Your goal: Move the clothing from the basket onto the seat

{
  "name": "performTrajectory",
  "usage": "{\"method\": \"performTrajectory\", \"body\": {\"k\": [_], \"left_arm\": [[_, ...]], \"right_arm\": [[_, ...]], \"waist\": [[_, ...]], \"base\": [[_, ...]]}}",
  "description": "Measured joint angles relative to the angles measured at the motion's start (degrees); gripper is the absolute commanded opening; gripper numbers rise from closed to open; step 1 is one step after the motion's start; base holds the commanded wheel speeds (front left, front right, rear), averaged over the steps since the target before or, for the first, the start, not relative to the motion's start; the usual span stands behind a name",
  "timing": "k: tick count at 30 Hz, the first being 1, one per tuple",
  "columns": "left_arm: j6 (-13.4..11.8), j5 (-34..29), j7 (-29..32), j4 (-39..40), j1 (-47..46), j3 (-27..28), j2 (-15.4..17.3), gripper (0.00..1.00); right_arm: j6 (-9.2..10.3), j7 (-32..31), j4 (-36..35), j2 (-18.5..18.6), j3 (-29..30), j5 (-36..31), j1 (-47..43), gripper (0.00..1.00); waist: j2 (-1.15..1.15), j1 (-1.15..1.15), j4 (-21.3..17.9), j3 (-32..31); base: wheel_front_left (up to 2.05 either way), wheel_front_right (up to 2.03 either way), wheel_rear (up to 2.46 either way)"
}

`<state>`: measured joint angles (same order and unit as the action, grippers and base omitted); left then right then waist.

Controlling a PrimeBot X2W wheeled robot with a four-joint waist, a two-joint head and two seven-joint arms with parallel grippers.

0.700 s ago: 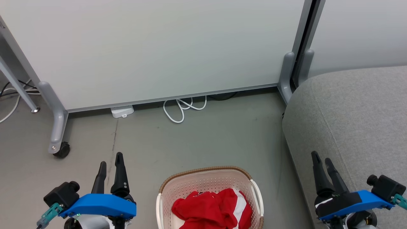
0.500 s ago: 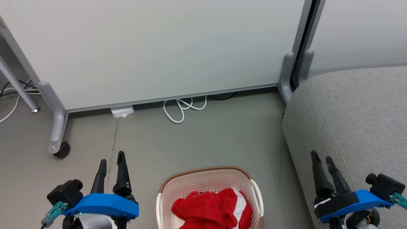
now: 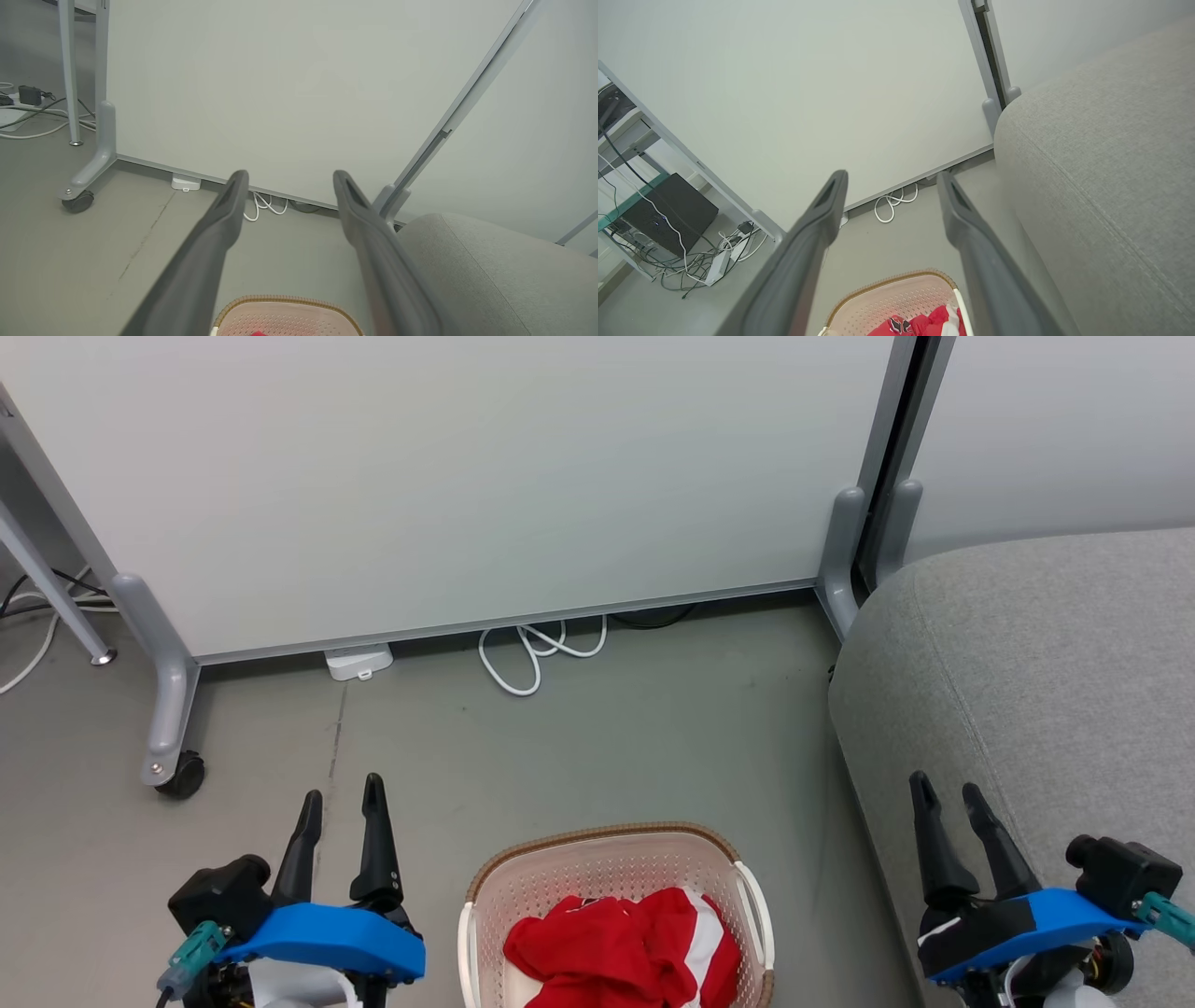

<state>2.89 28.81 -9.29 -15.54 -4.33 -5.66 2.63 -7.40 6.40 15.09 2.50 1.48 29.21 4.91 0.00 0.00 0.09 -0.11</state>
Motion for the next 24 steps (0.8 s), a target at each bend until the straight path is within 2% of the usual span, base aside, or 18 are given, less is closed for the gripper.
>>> {"method": "performTrajectory", "body": {"k": [24], "left_arm": [[-0.4, -9.77, -3.19, -1.92, -0.46, -1.55, 0.09, 1.0]], "right_arm": [[0.0, 2.03, -0.1, 0.1, 0.82, -12.52, 0.18, 1.0]], "waist": [[0.0, 0.0, -0.16, -0.01]], "base": [[0.0, 0.0, 0.0]]}}
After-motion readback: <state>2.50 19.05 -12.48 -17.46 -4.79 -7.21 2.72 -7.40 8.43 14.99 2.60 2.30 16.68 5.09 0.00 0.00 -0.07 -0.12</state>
